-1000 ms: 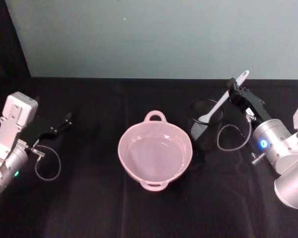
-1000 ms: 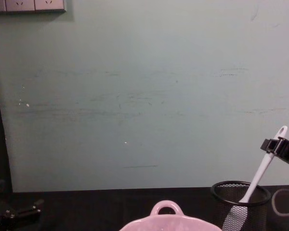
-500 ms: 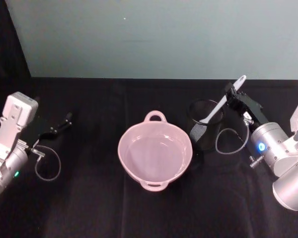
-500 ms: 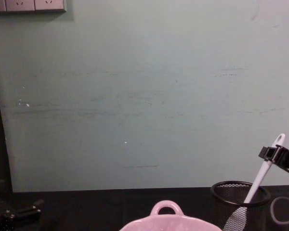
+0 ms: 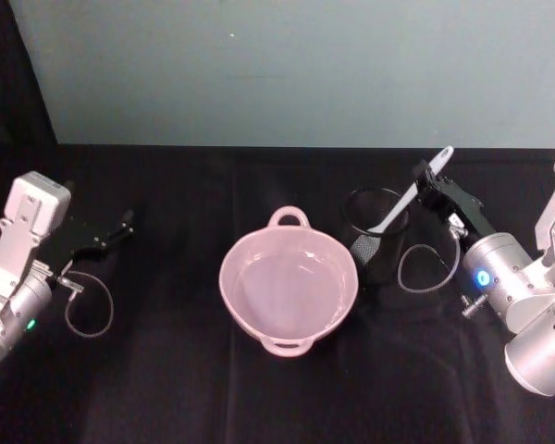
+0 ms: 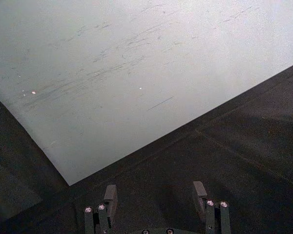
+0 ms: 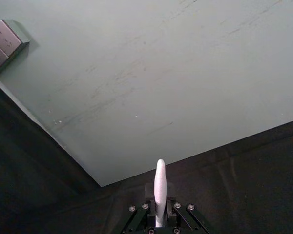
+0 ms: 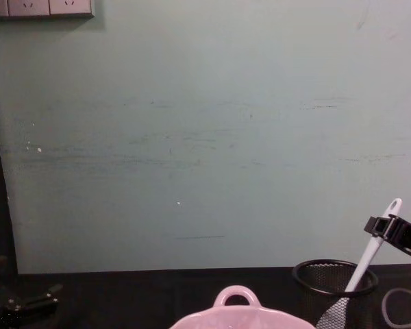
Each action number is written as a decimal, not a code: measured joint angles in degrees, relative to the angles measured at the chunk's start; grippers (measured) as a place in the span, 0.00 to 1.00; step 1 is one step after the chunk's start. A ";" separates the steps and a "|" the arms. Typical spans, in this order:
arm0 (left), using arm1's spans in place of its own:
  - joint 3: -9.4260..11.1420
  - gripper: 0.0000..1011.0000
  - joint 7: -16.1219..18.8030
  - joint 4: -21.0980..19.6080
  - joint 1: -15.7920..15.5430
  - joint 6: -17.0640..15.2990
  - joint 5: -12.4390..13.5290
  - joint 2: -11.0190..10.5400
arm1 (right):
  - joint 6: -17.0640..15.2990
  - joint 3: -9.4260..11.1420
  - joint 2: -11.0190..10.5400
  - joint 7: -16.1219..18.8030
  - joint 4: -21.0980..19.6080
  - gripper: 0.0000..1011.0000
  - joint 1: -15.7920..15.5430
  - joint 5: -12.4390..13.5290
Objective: Use the one hand to pick up the spoon and stir the clear water in the bowl.
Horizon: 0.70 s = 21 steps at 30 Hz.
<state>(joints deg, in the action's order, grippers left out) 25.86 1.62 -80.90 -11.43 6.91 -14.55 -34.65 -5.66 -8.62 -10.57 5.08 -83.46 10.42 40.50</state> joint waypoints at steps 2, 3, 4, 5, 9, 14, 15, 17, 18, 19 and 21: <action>0.00 1.00 0.00 0.00 0.00 0.00 0.00 0.00 | 0.00 0.00 0.00 0.00 0.00 0.12 0.00 0.00; 0.00 1.00 0.00 0.00 0.00 0.00 0.00 0.00 | 0.00 -0.01 0.00 -0.01 -0.01 0.12 0.00 0.00; 0.00 1.00 0.00 0.00 0.00 0.00 0.00 0.00 | 0.00 -0.01 0.00 -0.02 -0.01 0.12 0.00 0.00; 0.00 1.00 0.00 0.00 0.00 0.00 0.00 0.00 | 0.00 -0.02 -0.01 -0.02 -0.02 0.12 0.00 -0.01; 0.00 1.00 0.00 0.00 0.00 0.00 0.00 0.00 | 0.01 -0.03 -0.01 0.04 0.01 0.12 0.01 0.00; 0.00 1.00 0.00 0.00 0.00 0.00 0.00 0.00 | -0.17 -0.23 -0.20 -0.31 -0.37 0.12 0.01 -0.50; 0.00 1.00 0.00 0.00 0.00 0.00 0.00 0.00 | -0.20 -0.24 -0.23 -0.43 -0.44 0.12 0.01 -0.63; 0.00 1.00 0.00 0.00 0.00 0.00 0.00 0.00 | -0.33 -0.28 -0.34 -0.70 -0.74 0.12 -0.07 -1.00; 0.00 1.00 0.00 0.00 0.00 0.00 0.00 0.00 | -0.36 -0.27 -0.39 -0.93 -0.97 0.12 -0.17 -1.26; 0.00 1.00 0.00 0.00 0.00 0.00 0.00 0.00 | -0.38 -0.26 -0.40 -1.00 -1.07 0.12 -0.23 -1.36; 0.00 1.00 0.00 0.00 0.00 0.00 0.00 0.00 | -0.40 -0.21 -0.43 -1.14 -1.23 0.12 -0.29 -1.56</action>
<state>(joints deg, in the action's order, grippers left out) 25.86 1.62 -80.90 -11.43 6.91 -14.55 -34.65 -6.07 -8.83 -11.01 3.95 -84.68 10.13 38.94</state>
